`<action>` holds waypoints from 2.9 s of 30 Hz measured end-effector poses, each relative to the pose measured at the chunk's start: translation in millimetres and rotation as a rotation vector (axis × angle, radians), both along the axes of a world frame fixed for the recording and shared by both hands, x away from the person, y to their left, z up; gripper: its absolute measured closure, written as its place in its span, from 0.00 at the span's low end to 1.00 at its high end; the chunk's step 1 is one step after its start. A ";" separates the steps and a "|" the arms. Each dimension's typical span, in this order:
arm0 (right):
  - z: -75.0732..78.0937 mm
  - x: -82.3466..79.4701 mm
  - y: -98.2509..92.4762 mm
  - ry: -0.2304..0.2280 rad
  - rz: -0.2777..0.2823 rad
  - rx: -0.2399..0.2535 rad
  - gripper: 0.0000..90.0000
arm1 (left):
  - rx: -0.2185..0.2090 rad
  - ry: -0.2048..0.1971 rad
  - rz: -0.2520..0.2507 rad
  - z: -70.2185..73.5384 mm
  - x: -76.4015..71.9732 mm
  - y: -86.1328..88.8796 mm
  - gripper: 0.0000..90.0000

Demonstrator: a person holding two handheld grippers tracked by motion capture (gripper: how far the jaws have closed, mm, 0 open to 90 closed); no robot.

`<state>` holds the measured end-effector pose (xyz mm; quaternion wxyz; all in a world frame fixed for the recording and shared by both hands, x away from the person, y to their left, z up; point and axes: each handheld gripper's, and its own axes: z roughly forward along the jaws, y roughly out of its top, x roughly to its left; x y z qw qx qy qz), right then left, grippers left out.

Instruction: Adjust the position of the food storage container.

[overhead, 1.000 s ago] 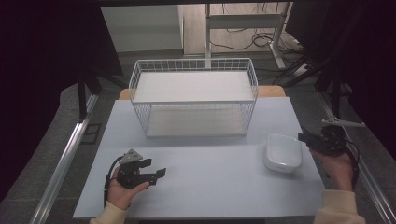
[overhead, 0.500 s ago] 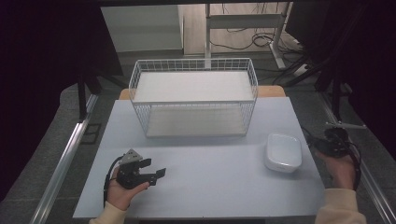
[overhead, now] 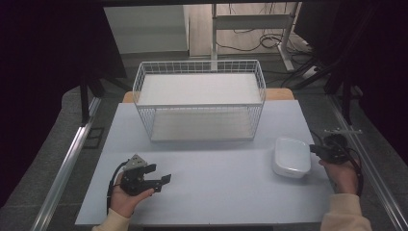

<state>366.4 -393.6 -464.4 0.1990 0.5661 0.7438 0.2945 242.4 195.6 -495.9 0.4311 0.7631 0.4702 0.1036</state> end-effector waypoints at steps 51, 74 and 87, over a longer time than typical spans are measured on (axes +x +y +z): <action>-6.9 -11.9 103.3 0.080 0.349 -0.068 1.00 | 0.004 0.003 0.019 1.7 0.4 6.1 0.27; -7.4 -23.9 150.5 0.109 0.454 -0.062 1.00 | 0.006 0.003 0.020 1.9 0.3 5.6 0.27; -11.8 -32.4 176.4 0.143 0.523 -0.025 1.00 | 0.007 0.003 0.024 1.8 0.1 5.0 0.27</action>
